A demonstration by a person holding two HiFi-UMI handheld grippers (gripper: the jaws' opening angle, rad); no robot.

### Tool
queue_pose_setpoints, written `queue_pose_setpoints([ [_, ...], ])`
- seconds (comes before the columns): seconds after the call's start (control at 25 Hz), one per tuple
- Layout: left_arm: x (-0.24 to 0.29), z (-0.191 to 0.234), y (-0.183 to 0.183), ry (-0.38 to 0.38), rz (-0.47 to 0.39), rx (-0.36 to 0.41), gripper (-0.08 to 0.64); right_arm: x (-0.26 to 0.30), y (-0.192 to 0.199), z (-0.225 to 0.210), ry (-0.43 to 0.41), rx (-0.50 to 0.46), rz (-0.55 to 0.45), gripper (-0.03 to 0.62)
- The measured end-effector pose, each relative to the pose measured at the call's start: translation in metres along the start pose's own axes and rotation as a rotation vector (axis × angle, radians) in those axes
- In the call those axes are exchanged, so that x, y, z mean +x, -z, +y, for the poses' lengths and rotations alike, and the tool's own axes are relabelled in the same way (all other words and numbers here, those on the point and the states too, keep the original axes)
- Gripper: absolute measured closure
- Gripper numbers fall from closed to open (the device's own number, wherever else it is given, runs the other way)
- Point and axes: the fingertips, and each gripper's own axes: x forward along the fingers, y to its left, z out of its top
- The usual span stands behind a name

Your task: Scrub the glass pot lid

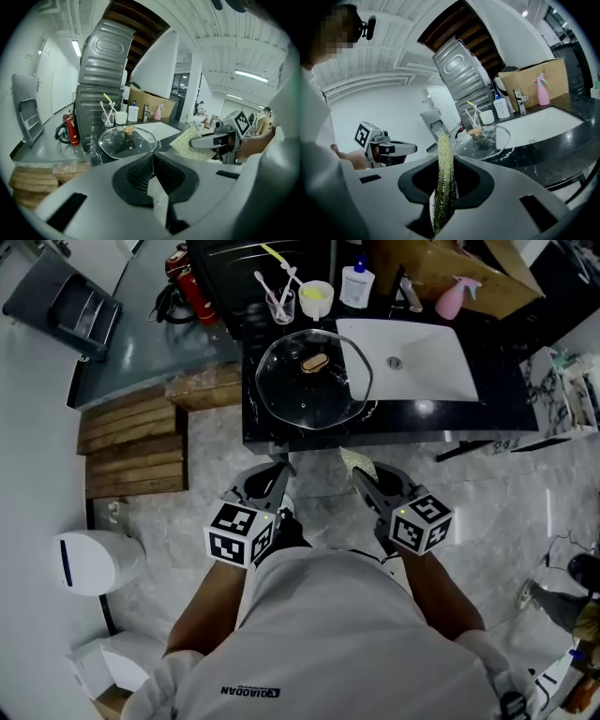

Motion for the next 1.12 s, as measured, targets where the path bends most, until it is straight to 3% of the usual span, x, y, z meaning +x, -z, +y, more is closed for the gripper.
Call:
queue_pose_setpoints([
  [0.4,0.041,0.104,-0.05,0.114,0.004,0.07,0.545,0.095,-0.064,-0.021,0.132,0.002,-0.052,0.511],
  [0.68,0.066,0.142,-0.063,0.186,0.007,0.087,0.545,0.135,-0.087,-0.039,0.223,-0.019,-0.053,0.511],
  [0.92,0.082,0.152,-0.067,0.184,0.006,0.077,0.543,0.148,-0.102,-0.059,0.244,-0.097,-0.021,0.511],
  [1.12,0.091,0.159,-0.071,0.115,-0.008,0.031,0.544,0.157,-0.111,-0.084,0.252,-0.26,0.056,0.511],
])
